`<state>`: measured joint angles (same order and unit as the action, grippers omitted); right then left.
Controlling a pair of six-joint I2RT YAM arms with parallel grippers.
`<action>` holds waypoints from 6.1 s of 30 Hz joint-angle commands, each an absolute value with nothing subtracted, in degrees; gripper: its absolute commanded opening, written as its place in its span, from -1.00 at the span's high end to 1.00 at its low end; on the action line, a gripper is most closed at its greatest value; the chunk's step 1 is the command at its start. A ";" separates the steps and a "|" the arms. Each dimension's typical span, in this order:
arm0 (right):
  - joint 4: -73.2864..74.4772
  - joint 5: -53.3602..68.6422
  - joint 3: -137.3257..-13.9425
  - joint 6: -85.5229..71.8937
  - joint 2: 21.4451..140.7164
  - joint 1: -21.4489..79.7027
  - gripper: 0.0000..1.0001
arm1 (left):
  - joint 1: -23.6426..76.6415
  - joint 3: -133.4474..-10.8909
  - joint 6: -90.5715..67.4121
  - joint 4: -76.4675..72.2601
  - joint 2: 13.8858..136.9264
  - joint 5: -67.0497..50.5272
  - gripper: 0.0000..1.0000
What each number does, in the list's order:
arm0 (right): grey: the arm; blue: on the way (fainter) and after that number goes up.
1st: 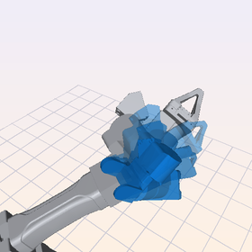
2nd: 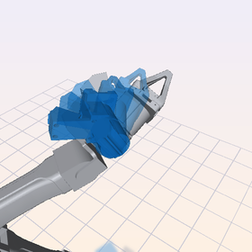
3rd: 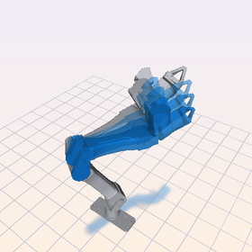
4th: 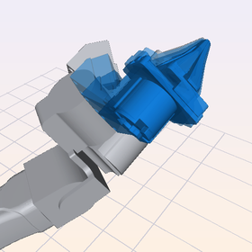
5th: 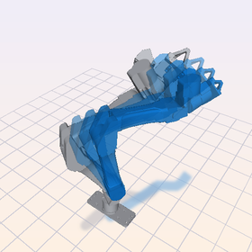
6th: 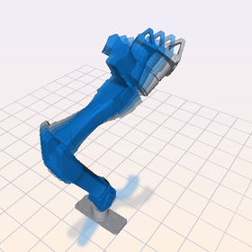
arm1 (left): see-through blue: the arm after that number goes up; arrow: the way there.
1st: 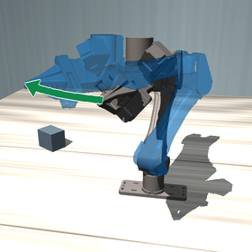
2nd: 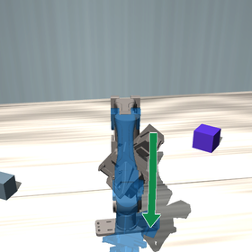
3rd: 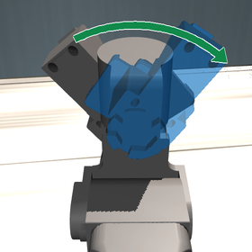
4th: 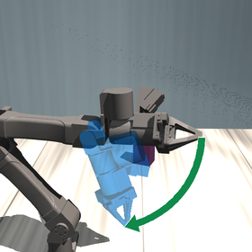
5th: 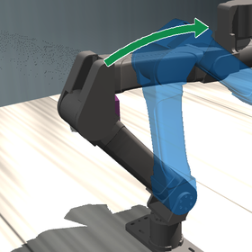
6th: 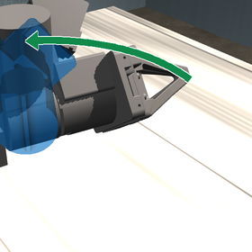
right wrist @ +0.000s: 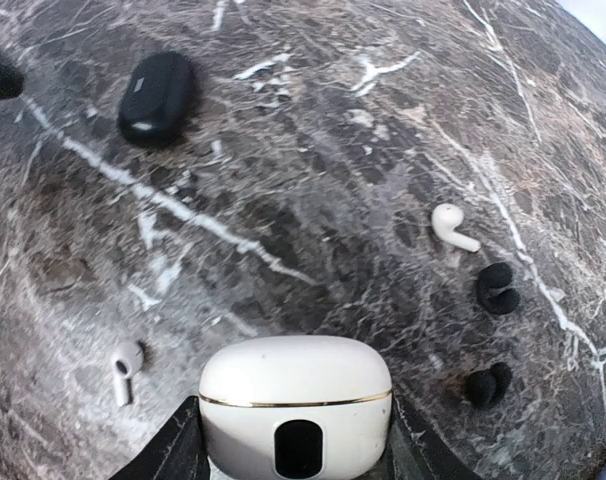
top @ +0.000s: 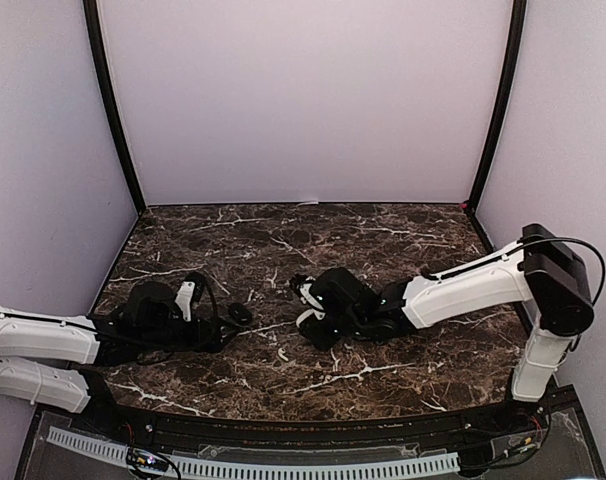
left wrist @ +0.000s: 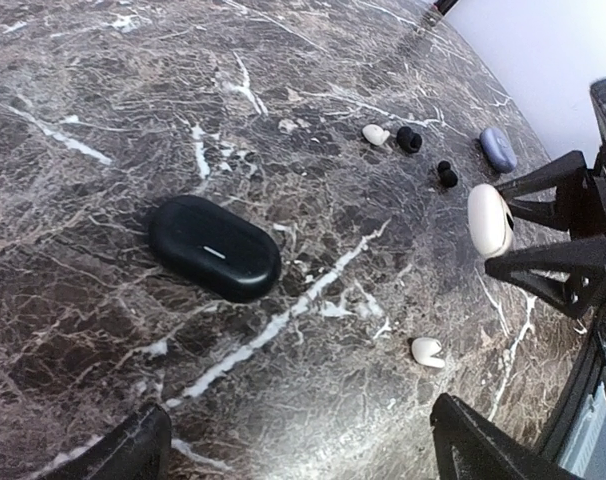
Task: Insert the wireless bluetooth earbuds into the charging case
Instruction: Pick up the charging case from the center of the board, then open the charging case, then pass from the left arm to the right
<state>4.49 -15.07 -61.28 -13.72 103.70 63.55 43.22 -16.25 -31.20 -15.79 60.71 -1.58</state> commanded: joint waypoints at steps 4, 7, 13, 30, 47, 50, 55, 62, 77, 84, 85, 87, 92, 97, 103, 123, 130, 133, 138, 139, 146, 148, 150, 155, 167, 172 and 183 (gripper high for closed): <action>-8.04 -18.64 -50.84 -10.08 96.24 69.61 0.10 | 42.89 -19.79 -34.37 -23.90 65.83 -16.37 -0.74; -12.02 -19.42 -47.90 -8.98 93.67 71.04 0.10 | 43.05 -20.84 -37.20 -27.61 68.39 -21.53 -0.69; -19.48 -22.52 -43.72 -4.84 92.10 74.08 0.11 | 44.21 -22.84 -41.06 -31.99 71.85 -27.58 -0.65; -26.82 -24.54 -43.70 3.01 93.91 78.29 0.15 | 48.93 -27.67 -43.37 -37.02 79.45 -32.92 -0.36; -26.32 -24.84 -45.94 4.65 96.23 79.35 0.15 | 49.43 -27.47 -44.03 -38.74 81.04 -34.31 -0.33; -26.21 -25.08 -46.21 4.87 96.33 79.57 0.15 | 49.45 -27.42 -43.95 -38.69 81.10 -34.58 -0.31; -26.15 -25.30 -46.67 5.35 96.72 79.80 0.15 | 49.44 -27.64 -44.21 -38.66 81.88 -34.84 -0.17; -26.19 -25.65 -46.85 5.71 97.04 80.13 0.12 | 49.46 -27.68 -44.30 -38.79 82.65 -35.02 0.17; -29.17 -27.75 -44.40 5.80 95.59 80.43 0.11 | 49.45 -27.70 -45.31 -39.60 82.62 -36.78 0.44; -30.72 -27.94 -43.04 5.71 94.57 80.42 0.11 | 49.39 -27.42 -46.90 -40.90 82.01 -38.03 0.59; -31.00 -27.95 -42.78 5.65 94.38 80.42 0.11 | 49.39 -27.34 -47.12 -41.06 81.93 -38.12 0.61; -31.74 -28.05 -42.15 5.63 93.85 80.43 0.11 | 49.39 -27.25 -47.78 -41.68 81.83 -38.39 0.61; -34.13 -28.41 -40.77 6.08 92.87 80.42 0.11 | 49.22 -26.33 -51.76 -46.98 81.91 -40.85 0.62; -36.72 -28.97 -40.16 6.80 92.22 80.44 0.11 | 49.22 -26.02 -55.61 -51.69 81.86 -43.23 0.63; -41.40 -29.84 -38.13 7.34 92.11 80.47 0.08 | 49.13 -25.76 -58.82 -54.38 80.72 -44.40 0.63; -39.46 -26.69 -33.60 3.19 87.40 80.42 -0.81 | 48.21 -29.09 -48.53 -34.12 73.74 -37.64 0.63; -36.78 -17.42 -32.78 -5.91 83.64 77.87 -0.57 | 47.74 -29.47 -46.26 -31.71 73.38 -37.03 0.63; -36.05 -9.13 -31.96 -11.29 80.86 74.90 -0.47 | 47.27 -29.27 -46.44 -32.22 73.48 -37.92 0.63; -31.03 -6.81 -30.88 -6.17 76.31 73.47 -0.60 | 46.14 -28.72 -47.03 -33.75 73.34 -41.09 0.63; -29.43 -6.81 -30.77 -3.95 75.28 73.41 -0.65 | 45.92 -29.14 -46.28 -32.96 73.50 -42.45 0.63; -29.92 10.25 -26.82 15.35 70.43 68.10 -0.71 | 45.53 -35.65 -36.07 -18.37 74.53 -47.32 0.63; -33.01 9.58 -25.31 18.21 69.12 67.40 -0.68 | 45.37 -36.37 -35.07 -17.03 74.53 -47.66 0.62; -34.21 10.43 -25.41 20.16 69.10 66.38 -0.65 | 45.20 -36.78 -34.76 -16.72 74.69 -48.34 0.62; -30.27 10.66 -29.91 23.95 73.83 64.56 -0.49 | 44.84 -37.09 -35.45 -18.05 76.13 -51.57 0.61; -36.69 15.03 -30.68 26.54 77.14 59.40 -0.13 | 43.65 -37.88 -37.11 -20.60 78.22 -56.06 0.62; -46.48 11.05 -26.45 24.14 75.71 59.01 -0.17 | 42.92 -38.06 -37.33 -20.80 78.31 -56.50 0.61; -57.84 -0.33 -24.38 14.35 73.13 58.97 -0.23 | 41.81 -39.63 -36.84 -19.58 78.08 -57.34 0.61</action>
